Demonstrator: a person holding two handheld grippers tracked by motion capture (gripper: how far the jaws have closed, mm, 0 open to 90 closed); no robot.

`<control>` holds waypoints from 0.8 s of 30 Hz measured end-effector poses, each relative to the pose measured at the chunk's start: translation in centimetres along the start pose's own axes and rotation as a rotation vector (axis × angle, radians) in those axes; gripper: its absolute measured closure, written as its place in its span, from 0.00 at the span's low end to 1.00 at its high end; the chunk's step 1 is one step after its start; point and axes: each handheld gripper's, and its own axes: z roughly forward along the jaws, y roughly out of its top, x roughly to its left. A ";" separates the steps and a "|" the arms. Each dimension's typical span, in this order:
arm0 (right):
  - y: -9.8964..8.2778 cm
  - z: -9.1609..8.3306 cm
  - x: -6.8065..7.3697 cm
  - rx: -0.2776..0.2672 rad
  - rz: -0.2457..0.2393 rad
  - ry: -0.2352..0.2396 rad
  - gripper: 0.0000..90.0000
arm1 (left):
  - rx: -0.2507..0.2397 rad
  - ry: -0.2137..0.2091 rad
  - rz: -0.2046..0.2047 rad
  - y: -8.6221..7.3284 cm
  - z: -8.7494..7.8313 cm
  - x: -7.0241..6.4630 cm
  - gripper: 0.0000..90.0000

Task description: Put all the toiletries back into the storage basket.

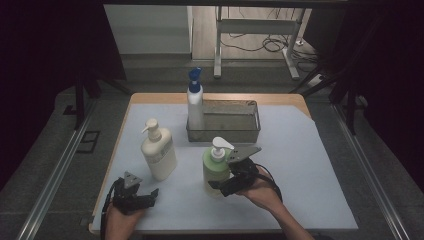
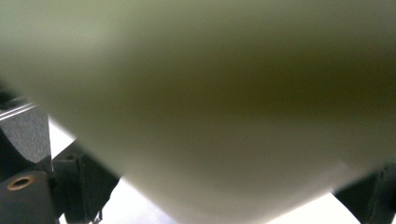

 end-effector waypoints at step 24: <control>1.7 -0.8 0.1 0.021 0.006 -0.106 0.13 | 0.001 -0.001 -0.001 0.0 0.0 0.0 0.13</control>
